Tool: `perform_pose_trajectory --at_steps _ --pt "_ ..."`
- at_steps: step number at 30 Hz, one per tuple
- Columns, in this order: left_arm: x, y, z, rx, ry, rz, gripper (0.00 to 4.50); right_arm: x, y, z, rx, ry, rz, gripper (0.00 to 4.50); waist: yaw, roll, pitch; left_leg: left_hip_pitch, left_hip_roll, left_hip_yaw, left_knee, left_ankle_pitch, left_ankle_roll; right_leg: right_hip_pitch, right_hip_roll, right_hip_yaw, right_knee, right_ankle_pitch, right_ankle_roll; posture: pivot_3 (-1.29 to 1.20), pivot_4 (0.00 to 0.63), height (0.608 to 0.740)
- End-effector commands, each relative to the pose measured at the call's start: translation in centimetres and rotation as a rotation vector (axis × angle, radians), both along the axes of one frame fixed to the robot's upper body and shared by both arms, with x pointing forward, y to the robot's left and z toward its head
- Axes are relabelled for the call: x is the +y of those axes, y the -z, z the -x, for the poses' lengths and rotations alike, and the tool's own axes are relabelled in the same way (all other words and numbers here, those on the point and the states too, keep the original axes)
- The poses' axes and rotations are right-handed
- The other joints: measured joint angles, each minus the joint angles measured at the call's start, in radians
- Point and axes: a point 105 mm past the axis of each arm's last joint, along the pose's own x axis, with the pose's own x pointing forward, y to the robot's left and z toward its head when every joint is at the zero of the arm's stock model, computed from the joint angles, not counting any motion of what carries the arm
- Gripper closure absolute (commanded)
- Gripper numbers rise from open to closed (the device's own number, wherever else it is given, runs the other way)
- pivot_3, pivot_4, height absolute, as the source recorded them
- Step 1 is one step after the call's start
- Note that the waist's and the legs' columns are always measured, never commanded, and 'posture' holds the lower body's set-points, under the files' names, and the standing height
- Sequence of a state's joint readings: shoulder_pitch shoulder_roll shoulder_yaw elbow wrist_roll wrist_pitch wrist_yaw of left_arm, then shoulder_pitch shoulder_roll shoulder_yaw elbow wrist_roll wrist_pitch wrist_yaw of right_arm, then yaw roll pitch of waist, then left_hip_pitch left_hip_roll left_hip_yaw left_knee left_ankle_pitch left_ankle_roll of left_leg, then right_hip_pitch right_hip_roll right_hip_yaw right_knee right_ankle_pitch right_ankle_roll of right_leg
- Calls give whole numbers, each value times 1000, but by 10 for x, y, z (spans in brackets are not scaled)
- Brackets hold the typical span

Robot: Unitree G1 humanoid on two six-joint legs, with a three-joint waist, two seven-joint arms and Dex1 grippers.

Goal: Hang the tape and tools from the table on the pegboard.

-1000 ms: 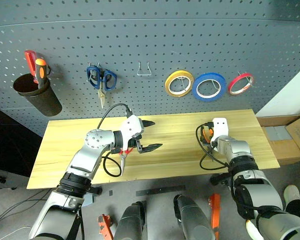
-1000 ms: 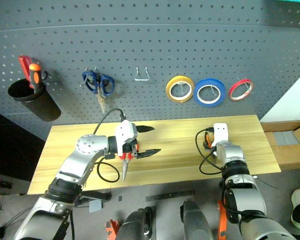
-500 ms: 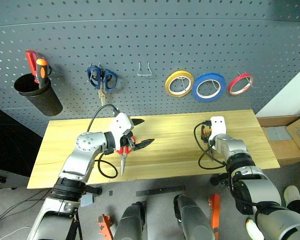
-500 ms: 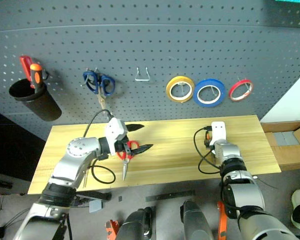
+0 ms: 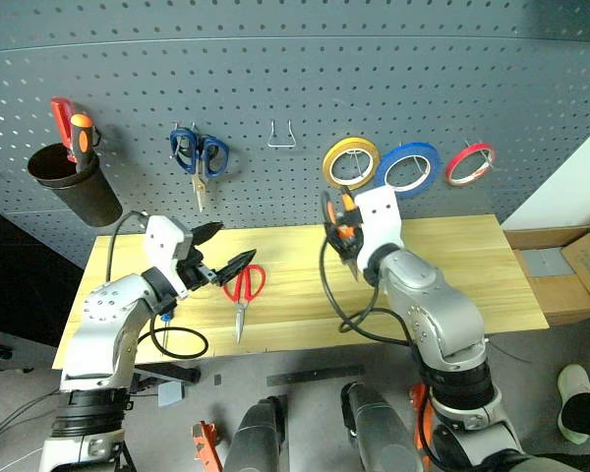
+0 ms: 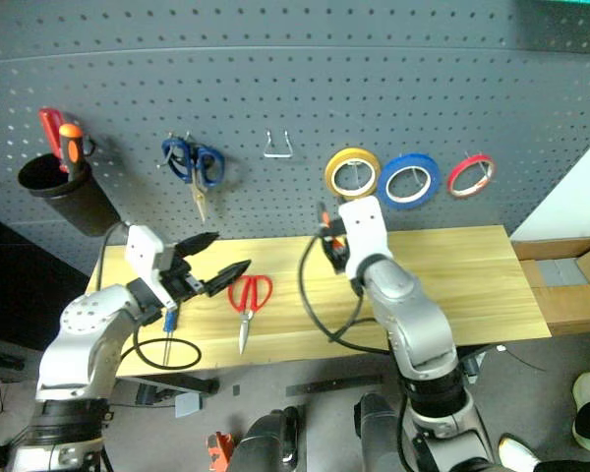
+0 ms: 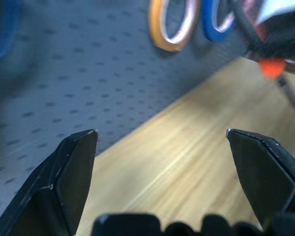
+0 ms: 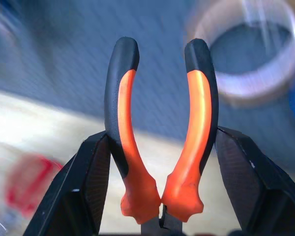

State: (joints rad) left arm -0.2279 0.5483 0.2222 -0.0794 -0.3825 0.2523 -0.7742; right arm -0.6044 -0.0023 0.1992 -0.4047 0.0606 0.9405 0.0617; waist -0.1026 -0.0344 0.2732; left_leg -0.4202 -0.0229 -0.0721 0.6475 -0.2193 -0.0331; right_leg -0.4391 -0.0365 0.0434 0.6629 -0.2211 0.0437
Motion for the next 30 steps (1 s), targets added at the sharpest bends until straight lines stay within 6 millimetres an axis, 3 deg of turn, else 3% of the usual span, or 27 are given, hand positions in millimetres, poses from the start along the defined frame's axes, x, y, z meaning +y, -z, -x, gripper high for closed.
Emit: perform_pose_trajectory --at_steps 1,8,13,19,25,30 --pt "6 -30 5 -119 -30 25 0 13 -54 -5 -184 -25 -69 1765 3 -1 -1 0 0 0 0 0 0 0 0 0 0 0 0 -80 195 740" --pt "7 -51 11 -187 -58 78 0 45 -127 -23 -347 -81 -193 1765 17 -2 -2 -1 1 0 -3 0 -1 -2 0 -1 0 2 -3 -31 181 740" --pt "3 -51 15 -183 -57 78 0 56 -155 -33 -425 -88 -239 1765 21 -3 -3 -2 0 0 -3 0 -1 -4 -1 -1 -1 2 -3 -8 176 740" --pt "-5 -50 15 -180 -38 73 0 57 -158 -49 -479 -60 -214 1765 25 -6 -6 -2 0 0 -2 0 -1 -3 -1 -2 0 2 -3 1 176 740" --pt "-13 -52 10 -191 -14 73 0 43 -137 -70 -534 27 -142 1765 32 -7 -6 -2 0 0 -2 0 -1 -3 -1 -2 0 2 -3 4 174 740" --pt "-13 -55 8 -198 -11 75 0 39 -145 -73 -553 41 -173 1765 40 -7 -7 -1 0 1 -2 0 -2 -3 0 -2 1 3 -4 3 175 740"
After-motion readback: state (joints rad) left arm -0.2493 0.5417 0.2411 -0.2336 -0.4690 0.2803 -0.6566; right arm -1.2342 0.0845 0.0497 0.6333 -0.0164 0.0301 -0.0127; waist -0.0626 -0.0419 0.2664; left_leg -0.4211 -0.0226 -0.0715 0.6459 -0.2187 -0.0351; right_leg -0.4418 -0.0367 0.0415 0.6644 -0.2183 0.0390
